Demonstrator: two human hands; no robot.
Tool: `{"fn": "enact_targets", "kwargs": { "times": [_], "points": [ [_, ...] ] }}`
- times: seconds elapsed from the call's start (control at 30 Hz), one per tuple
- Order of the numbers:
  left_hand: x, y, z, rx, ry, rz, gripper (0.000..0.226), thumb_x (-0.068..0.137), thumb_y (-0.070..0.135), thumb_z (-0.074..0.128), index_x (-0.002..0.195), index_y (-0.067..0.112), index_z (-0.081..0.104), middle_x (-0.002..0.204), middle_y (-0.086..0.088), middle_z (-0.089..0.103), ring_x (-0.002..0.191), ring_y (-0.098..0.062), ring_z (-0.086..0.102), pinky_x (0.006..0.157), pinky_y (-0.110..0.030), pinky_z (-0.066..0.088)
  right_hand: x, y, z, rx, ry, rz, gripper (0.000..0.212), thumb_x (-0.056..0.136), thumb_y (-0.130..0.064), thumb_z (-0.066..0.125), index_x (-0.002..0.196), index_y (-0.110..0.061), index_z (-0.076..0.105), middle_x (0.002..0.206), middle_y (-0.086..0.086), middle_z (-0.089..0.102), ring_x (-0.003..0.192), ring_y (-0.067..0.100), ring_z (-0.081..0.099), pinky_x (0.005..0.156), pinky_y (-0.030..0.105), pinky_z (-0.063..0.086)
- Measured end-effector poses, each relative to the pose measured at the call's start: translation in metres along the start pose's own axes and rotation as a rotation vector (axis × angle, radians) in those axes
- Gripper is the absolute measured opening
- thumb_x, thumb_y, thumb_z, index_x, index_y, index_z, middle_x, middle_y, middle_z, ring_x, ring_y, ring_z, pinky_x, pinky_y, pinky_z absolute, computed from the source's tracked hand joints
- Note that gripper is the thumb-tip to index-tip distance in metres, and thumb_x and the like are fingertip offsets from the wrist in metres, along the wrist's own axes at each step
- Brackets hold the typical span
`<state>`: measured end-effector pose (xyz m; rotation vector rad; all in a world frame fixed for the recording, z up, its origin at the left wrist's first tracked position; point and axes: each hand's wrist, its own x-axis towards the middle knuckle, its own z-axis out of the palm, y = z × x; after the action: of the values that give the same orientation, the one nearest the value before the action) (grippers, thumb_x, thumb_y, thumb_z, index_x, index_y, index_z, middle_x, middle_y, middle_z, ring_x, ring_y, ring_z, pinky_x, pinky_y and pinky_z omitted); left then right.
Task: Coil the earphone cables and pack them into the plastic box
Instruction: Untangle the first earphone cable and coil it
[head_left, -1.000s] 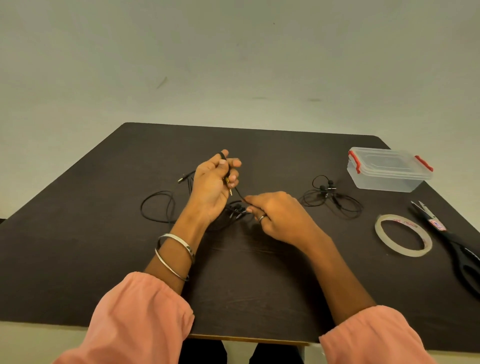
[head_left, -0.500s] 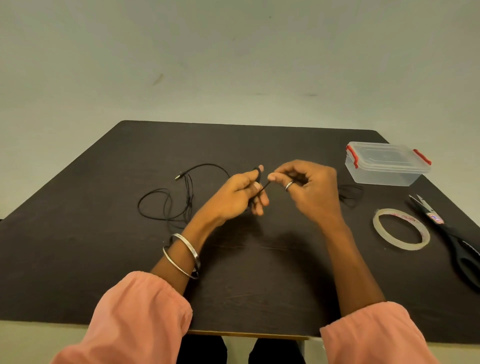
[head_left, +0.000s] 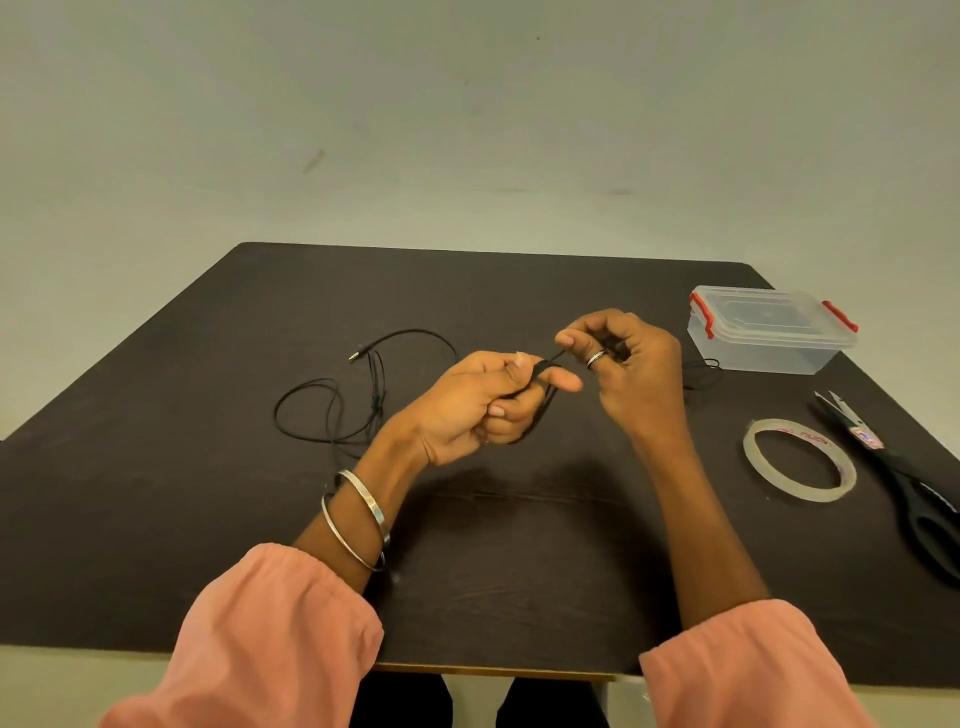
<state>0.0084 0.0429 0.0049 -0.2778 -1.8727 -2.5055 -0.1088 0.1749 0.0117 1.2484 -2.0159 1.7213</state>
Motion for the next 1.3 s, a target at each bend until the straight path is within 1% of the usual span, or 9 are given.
{"fn": "enact_targets", "kwargs": {
  "times": [0.17,0.3,0.47,0.6,0.73,0.8,0.97,1.13,1.3],
  "points": [
    [0.000,0.005,-0.004,-0.297,0.086,0.156,0.042,0.099,0.025,0.033,0.118,-0.004,0.057,0.049,0.009,0.034,0.040,-0.004,0.013,0.038,-0.019,0.015,-0.002,0.001,0.008,-0.048,-0.204,0.035,0.018,0.091,-0.026,0.060,0.075,-0.022,0.067,0.061,-0.007,0.063,0.054,0.006,0.052,0.053,0.026,0.040],
    [0.001,0.014,-0.016,-0.434,0.253,0.284,0.046,0.098,0.023,0.032,0.131,-0.006,0.044,0.055,0.006,0.039,0.037,-0.002,0.023,0.038,-0.015,0.022,-0.009,-0.001,0.019,-0.129,-0.428,0.047,0.013,0.093,-0.009,0.058,0.099,-0.007,0.069,0.067,-0.009,0.063,0.064,0.002,0.060,0.064,0.010,0.045],
    [0.000,0.013,-0.027,-0.373,0.603,0.309,0.037,0.103,0.011,0.028,0.134,-0.006,0.042,0.061,0.003,0.045,0.041,-0.004,0.031,0.041,-0.018,0.027,-0.016,-0.003,0.029,-0.378,-0.698,-0.110,0.013,0.093,-0.017,0.056,0.097,-0.014,0.068,0.072,-0.004,0.065,0.064,0.011,0.058,0.065,0.036,0.051],
    [0.002,0.011,-0.028,-0.271,0.792,0.300,0.028,0.103,0.008,0.032,0.125,-0.001,0.047,0.063,0.001,0.048,0.046,-0.008,0.040,0.047,-0.021,0.035,-0.017,-0.007,0.027,-0.398,-0.712,-0.174,0.014,0.092,-0.023,0.056,0.093,-0.017,0.069,0.072,-0.004,0.066,0.061,0.011,0.057,0.061,0.040,0.051],
    [0.004,0.008,-0.023,-0.113,0.828,0.305,0.020,0.103,0.007,0.032,0.098,0.007,0.052,0.066,-0.003,0.057,0.056,-0.013,0.060,0.058,-0.026,0.051,-0.016,-0.012,0.023,-0.383,-0.715,-0.221,0.016,0.090,-0.023,0.057,0.094,-0.016,0.071,0.076,-0.004,0.068,0.063,0.011,0.058,0.060,0.039,0.051],
    [0.006,0.005,-0.020,-0.025,0.814,0.277,0.019,0.104,0.008,0.031,0.102,0.007,0.050,0.074,-0.007,0.059,0.063,-0.014,0.066,0.062,-0.025,0.056,-0.016,-0.013,0.021,-0.362,-0.665,-0.236,0.017,0.089,-0.023,0.058,0.094,-0.016,0.072,0.075,-0.004,0.068,0.064,0.010,0.058,0.061,0.038,0.050],
    [0.009,0.000,-0.012,0.139,0.695,0.148,0.031,0.103,0.006,0.030,0.133,0.004,0.039,0.079,-0.008,0.065,0.065,-0.011,0.067,0.065,-0.023,0.056,-0.013,-0.013,0.013,-0.197,-0.380,-0.174,0.013,0.083,-0.014,0.070,0.094,-0.013,0.075,0.083,-0.001,0.074,0.072,0.010,0.066,0.065,0.026,0.052],
    [0.007,-0.003,-0.003,0.345,0.386,0.066,0.030,0.103,0.004,0.028,0.126,-0.003,0.047,0.080,-0.009,0.065,0.068,-0.017,0.068,0.066,-0.025,0.055,-0.010,-0.020,0.003,0.078,-0.145,-0.021,0.015,0.083,-0.002,0.070,0.096,-0.010,0.072,0.078,-0.009,0.069,0.071,0.000,0.066,0.065,0.012,0.048],
    [0.000,0.000,0.004,0.360,0.098,0.029,0.030,0.103,0.005,0.029,0.111,0.012,0.058,0.072,-0.006,0.056,0.059,-0.013,0.047,0.061,-0.022,0.043,-0.008,-0.017,0.000,0.112,-0.089,0.013,0.012,0.087,-0.007,0.067,0.098,-0.011,0.069,0.076,-0.004,0.067,0.068,0.005,0.064,0.065,0.025,0.054]
  ]
}}
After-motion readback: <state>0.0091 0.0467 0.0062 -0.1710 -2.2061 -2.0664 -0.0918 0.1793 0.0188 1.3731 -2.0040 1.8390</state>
